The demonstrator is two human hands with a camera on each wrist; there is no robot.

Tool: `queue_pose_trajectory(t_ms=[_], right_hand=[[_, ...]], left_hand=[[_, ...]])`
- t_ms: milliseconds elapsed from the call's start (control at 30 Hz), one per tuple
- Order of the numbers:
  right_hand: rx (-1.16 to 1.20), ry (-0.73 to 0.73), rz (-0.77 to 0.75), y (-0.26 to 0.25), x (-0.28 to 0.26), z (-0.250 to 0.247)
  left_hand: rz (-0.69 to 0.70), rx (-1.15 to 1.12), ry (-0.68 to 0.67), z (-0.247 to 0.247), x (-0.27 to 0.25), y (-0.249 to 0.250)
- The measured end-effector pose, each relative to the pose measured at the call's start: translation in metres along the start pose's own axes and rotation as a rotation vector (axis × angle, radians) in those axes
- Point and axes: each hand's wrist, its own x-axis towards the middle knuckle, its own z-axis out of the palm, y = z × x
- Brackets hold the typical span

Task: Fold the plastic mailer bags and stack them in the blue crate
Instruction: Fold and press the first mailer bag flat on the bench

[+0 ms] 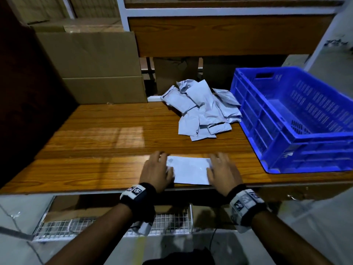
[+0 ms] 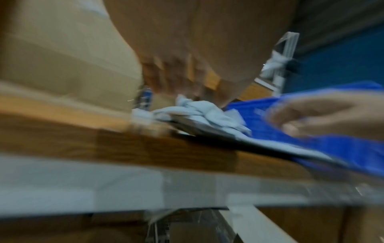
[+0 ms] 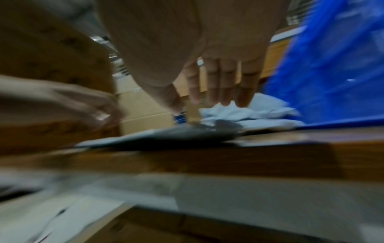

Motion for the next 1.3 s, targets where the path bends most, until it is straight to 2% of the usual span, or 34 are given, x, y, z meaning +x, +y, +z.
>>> queue_pose_trajectory(t_ms=[67, 133, 200, 300, 500, 667, 900, 1133, 1300], right_hand=[[-0.026, -0.138, -0.139, -0.022, 0.000, 0.015], [-0.059, -0.292, -0.161, -0.035, -0.001, 0.032], [-0.065, -0.327, -0.155, -0.035, -0.005, 0.043], [-0.038, -0.233, -0.195, -0.029, -0.008, 0.044], [-0.082, -0.244, -0.148, -0.033, -0.009, 0.055], [-0.046, -0.118, -0.153, -0.038, -0.016, 0.061], [-0.059, -0.168, -0.133, -0.032, -0.014, 0.061], [-0.074, -0.194, -0.133, -0.017, -0.011, 0.057], [-0.057, -0.147, -0.139, -0.022, -0.014, 0.058]], left_hand=[[0.157, 0.042, -0.118, 0.009, 0.002, 0.010], [0.187, 0.102, -0.293, 0.020, 0.001, 0.012], [0.188, 0.157, -0.366, 0.024, -0.004, 0.009], [0.225, 0.174, -0.334, 0.023, -0.013, 0.007], [0.168, 0.132, -0.336, 0.037, -0.021, 0.004], [0.172, 0.138, -0.303, 0.038, -0.023, 0.005], [0.212, 0.122, -0.325, 0.037, -0.019, -0.004], [0.181, 0.129, -0.305, 0.041, -0.021, -0.003], [0.192, 0.125, -0.290, 0.040, -0.021, -0.004]])
